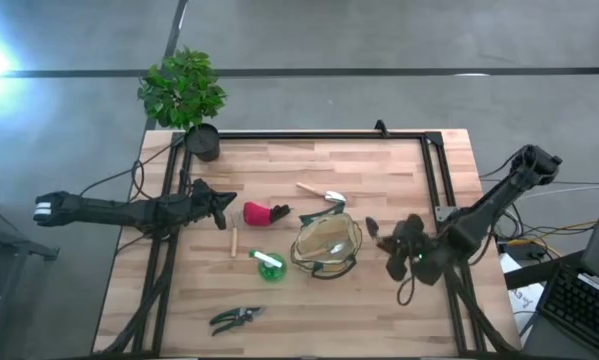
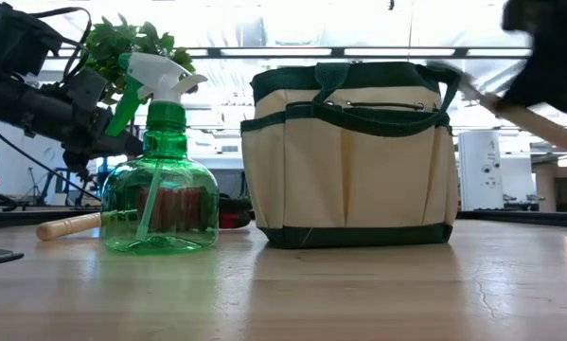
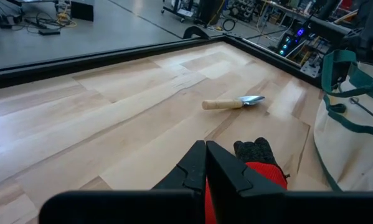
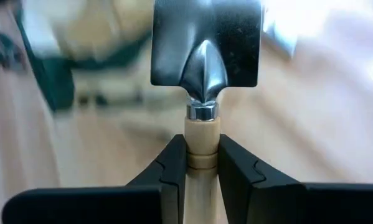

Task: Pick & Place Garden tools in Gardening bag
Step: Put the bottom brown trowel into the gardening bag

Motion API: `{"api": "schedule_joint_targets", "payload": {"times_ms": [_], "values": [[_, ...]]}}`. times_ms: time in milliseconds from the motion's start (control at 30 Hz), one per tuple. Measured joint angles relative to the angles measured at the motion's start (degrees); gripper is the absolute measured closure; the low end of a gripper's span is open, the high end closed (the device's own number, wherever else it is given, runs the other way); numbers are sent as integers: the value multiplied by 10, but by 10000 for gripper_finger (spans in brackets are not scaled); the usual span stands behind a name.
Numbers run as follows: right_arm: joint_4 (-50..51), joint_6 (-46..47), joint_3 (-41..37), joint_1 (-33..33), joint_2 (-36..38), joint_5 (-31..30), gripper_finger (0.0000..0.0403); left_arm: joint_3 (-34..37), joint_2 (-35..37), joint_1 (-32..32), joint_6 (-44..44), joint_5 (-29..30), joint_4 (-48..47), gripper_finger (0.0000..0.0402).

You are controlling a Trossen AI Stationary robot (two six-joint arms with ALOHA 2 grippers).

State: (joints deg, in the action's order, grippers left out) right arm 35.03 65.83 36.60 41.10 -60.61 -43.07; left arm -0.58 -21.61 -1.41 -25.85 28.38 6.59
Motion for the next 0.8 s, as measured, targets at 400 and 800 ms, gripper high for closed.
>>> {"api": "schedule_joint_targets", "payload": {"times_ms": [400, 800], "values": [[-105, -415, 98, -135, 77, 71, 352, 0, 0, 0, -1, 0, 0, 387], [-105, -594, 222, -246, -11, 263, 352, 0, 0, 0, -1, 0, 0, 387]]}}
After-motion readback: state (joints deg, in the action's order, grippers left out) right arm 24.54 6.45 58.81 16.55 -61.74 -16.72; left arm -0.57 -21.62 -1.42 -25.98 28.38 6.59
